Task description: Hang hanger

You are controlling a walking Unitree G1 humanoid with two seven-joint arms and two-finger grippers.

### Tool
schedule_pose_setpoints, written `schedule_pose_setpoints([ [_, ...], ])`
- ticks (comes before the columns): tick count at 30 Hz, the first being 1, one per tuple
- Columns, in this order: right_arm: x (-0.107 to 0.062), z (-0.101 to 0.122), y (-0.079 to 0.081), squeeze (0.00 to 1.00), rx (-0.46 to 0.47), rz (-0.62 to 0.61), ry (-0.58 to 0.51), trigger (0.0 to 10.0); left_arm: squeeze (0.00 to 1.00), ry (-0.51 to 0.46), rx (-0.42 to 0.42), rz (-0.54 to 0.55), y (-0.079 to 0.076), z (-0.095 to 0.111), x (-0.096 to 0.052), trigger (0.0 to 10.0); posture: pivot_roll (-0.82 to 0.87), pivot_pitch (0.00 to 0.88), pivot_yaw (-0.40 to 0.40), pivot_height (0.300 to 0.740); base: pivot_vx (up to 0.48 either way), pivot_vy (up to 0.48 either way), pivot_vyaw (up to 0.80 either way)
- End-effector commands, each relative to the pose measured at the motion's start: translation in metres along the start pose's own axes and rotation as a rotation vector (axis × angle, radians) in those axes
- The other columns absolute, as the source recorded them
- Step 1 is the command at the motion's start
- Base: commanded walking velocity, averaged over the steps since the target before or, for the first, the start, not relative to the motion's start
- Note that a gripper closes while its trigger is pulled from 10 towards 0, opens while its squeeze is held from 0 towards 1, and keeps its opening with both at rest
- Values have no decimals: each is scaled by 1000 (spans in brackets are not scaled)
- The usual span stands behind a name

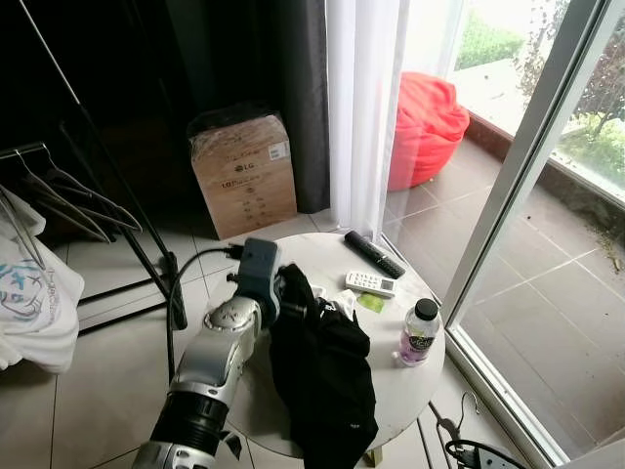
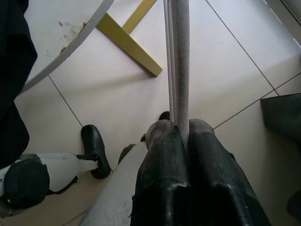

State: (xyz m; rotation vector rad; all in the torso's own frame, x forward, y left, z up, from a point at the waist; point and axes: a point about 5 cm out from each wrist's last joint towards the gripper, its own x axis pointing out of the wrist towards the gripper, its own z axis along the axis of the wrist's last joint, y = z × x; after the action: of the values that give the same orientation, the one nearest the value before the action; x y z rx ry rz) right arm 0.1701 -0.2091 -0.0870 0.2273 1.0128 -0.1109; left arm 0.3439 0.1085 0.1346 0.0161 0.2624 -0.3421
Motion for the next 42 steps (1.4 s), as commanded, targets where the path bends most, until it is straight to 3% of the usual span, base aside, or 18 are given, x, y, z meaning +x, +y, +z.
schedule_pose_setpoints([
  [1,-2,-11,-2,0,11,-8,38,10000,1000,9,-19,-3,1,-3,-3,10000,53,100,30,740,0,0,0],
  [10,-7,-28,-15,0,8,-28,71,10000,1000,151,10,122,22,-29,-19,10000,55,93,33,740,0,0,0],
  [13,-8,-31,-16,0,3,-31,81,10000,1000,192,95,51,15,-38,-29,10000,56,87,38,740,0,0,0],
  [16,-8,-33,-15,0,-2,-35,87,10000,1000,222,213,65,15,-47,-42,10000,54,81,41,740,0,0,0],
  [19,-8,-33,-15,0,-9,-39,91,10000,1000,248,279,83,20,-54,-54,10000,54,76,43,740,0,0,0],
  [23,-7,-33,-14,0,-12,-40,91,10000,1000,244,352,143,32,-56,-68,10000,56,73,42,740,0,0,0],
  [26,-7,-32,-14,0,-14,-41,91,10000,1000,174,321,154,33,-50,-75,10000,59,73,42,740,0,0,0],
  [27,-7,-31,-14,0,-19,-43,91,10000,804,114,300,160,32,-44,-78,10000,60,75,41,740,0,0,0],
  [28,-7,-31,-14,0,-19,-43,91,10000,804,114,300,160,32,-44,-78,10000,60,75,41,740,0,0,0],
  [29,-7,-31,-15,0,-22,-44,91,10000,0,67,276,171,32,-39,-80,10000,60,78,41,740,0,0,0],
  [34,-7,-30,-15,0,-25,-49,91,10000,0,-38,220,215,34,-27,-84,10000,62,87,37,740,0,0,0],
  [42,-7,-29,-16,0,-26,-57,93,10000,0,-96,203,269,39,-22,-87,10000,62,91,36,740,0,0,0],
])
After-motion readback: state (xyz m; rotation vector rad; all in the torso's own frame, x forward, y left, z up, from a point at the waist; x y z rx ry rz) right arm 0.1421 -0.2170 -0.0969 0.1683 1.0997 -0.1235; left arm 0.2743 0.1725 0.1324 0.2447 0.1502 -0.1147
